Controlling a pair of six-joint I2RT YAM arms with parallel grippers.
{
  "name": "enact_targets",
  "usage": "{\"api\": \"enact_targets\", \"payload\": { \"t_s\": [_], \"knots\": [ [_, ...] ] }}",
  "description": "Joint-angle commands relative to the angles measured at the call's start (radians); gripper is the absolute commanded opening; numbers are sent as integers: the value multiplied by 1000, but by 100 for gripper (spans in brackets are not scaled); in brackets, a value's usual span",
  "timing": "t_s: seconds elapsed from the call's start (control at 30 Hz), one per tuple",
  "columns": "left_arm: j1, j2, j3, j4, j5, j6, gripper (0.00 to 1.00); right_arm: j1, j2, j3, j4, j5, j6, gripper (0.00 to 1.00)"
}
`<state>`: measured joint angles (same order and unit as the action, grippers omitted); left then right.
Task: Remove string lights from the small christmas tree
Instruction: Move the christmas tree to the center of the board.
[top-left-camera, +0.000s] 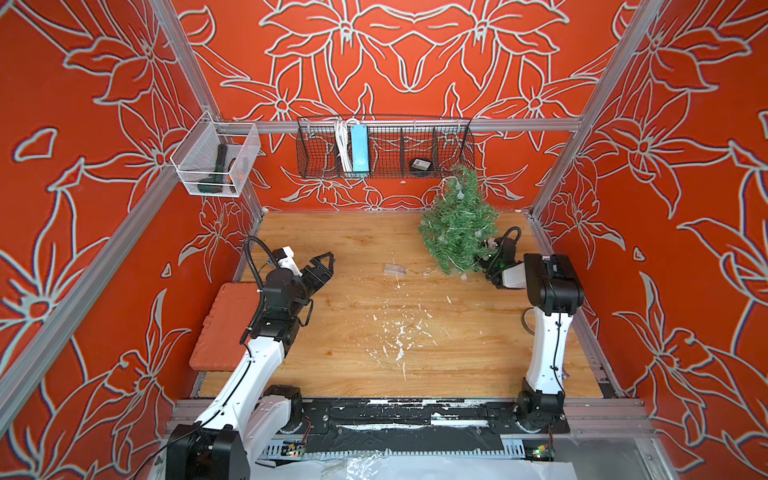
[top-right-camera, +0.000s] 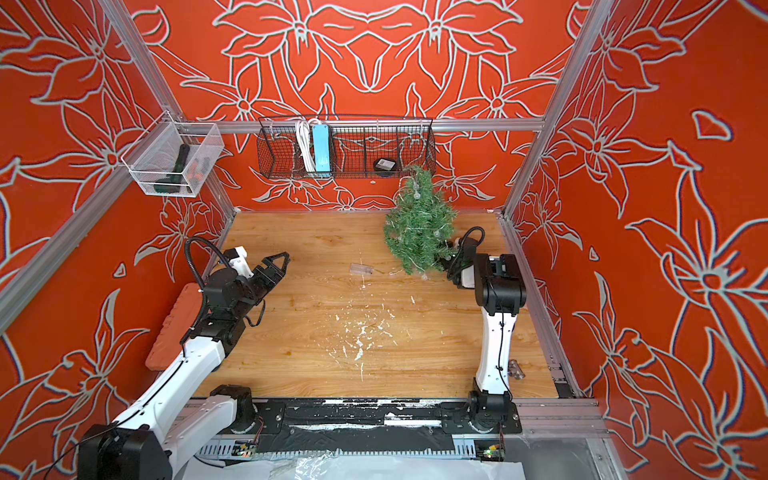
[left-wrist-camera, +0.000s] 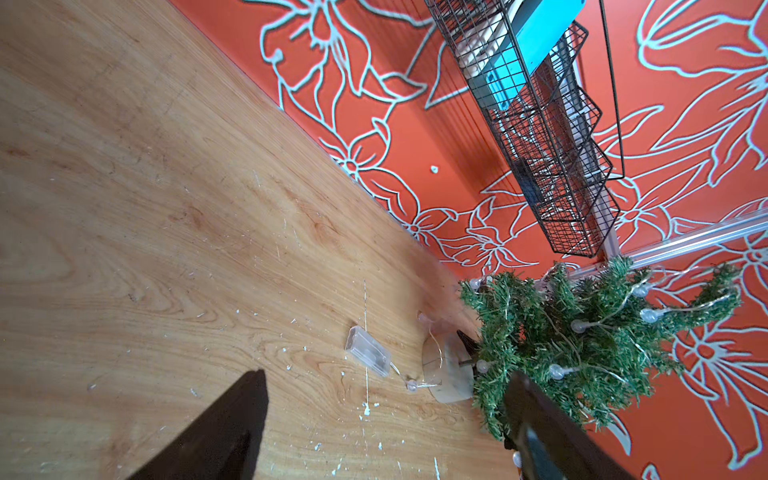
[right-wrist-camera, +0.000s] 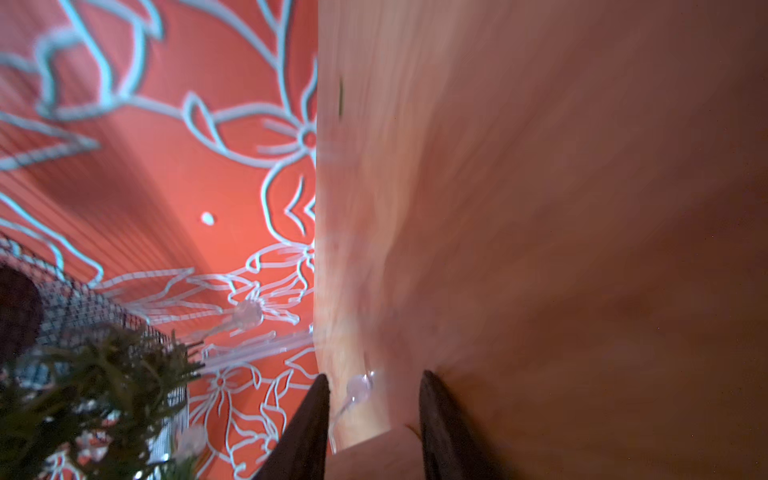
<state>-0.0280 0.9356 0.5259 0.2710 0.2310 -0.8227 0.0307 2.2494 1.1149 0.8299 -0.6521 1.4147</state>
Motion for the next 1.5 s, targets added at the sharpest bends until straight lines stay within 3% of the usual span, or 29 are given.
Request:
{"api": "enact_targets", "payload": {
  "t_s": [0.0,0.27,0.6,1.13,1.27,1.47],
  "knots": [
    [-6,-11,31,17,13,13,86,43,-3,-45,-6,-13,40,37],
    [-6,-17,42,3,10,16,86,135,-2,-92,45,11,45,37],
    [-6,-32,43,-13,1,10,86,292,-41,-158,71,146,94,37],
    [-6,-51,45,-30,2,20,87,530,4,-27,3,236,128,39],
    [-5,-52,49,-41,7,24,87,530,-8,-48,24,256,135,44],
    [-7,-48,75,-64,43,52,87,447,-129,-160,-17,262,45,55]
  ]
}}
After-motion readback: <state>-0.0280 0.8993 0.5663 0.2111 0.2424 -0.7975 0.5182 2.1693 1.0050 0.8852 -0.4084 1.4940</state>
